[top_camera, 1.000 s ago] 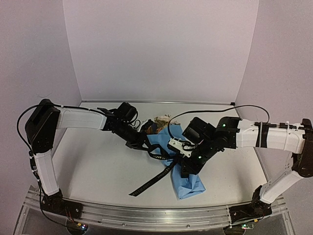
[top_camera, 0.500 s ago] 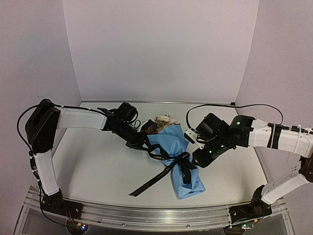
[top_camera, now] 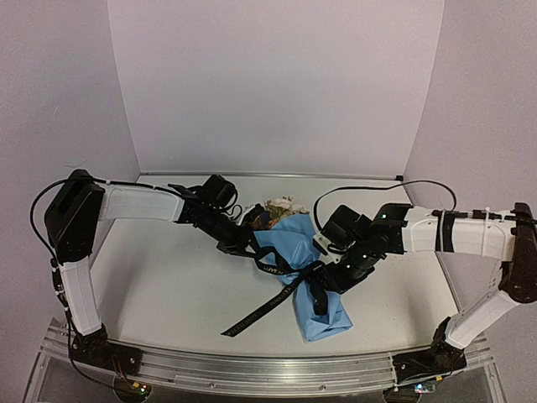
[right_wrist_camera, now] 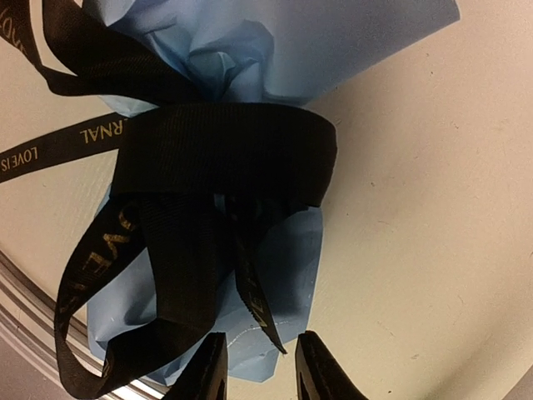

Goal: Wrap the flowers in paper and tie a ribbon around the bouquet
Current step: Cross the half-tied ribbon over the folded bouquet, then tie the half-tied ribbon around the folded bouquet.

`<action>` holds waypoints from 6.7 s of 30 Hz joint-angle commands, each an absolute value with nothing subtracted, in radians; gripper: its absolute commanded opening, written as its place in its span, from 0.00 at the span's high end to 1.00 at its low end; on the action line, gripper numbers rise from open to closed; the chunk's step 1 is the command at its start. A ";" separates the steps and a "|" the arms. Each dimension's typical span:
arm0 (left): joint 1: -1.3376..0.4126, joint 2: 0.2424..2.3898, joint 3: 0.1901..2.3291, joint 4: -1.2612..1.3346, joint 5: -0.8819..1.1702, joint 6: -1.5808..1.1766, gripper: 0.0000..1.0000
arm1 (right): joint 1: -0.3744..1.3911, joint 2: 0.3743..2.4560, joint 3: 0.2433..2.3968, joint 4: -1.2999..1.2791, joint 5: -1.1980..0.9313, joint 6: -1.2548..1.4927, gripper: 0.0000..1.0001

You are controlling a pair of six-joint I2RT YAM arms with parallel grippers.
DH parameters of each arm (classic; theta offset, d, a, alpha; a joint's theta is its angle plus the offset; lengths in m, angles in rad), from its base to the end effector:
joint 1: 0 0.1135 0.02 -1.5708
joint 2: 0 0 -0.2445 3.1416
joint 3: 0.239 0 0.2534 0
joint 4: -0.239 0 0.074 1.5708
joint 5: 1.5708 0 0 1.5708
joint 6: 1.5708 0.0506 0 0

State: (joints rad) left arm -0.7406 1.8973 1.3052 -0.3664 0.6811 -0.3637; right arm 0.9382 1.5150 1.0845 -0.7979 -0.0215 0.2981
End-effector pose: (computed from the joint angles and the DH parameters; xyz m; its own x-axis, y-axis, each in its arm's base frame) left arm 0.2747 -0.2943 0.1647 -0.8460 0.3989 -0.3539 0.5247 0.5041 -0.6860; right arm 0.1747 0.2401 0.1920 -0.7704 -0.5543 -0.3150 -0.6112 0.7826 0.1180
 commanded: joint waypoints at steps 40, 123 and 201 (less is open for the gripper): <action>-0.822 1.915 1.328 -0.205 0.615 -0.512 0.60 | 0.912 1.412 1.042 -0.997 0.347 0.281 1.00; -0.695 1.476 0.734 0.170 0.525 -0.823 1.00 | 1.108 1.751 1.288 -0.733 0.213 0.477 1.00; -0.703 1.691 1.078 -0.256 0.708 -0.464 1.00 | 1.142 1.770 1.254 -0.367 0.069 0.136 1.00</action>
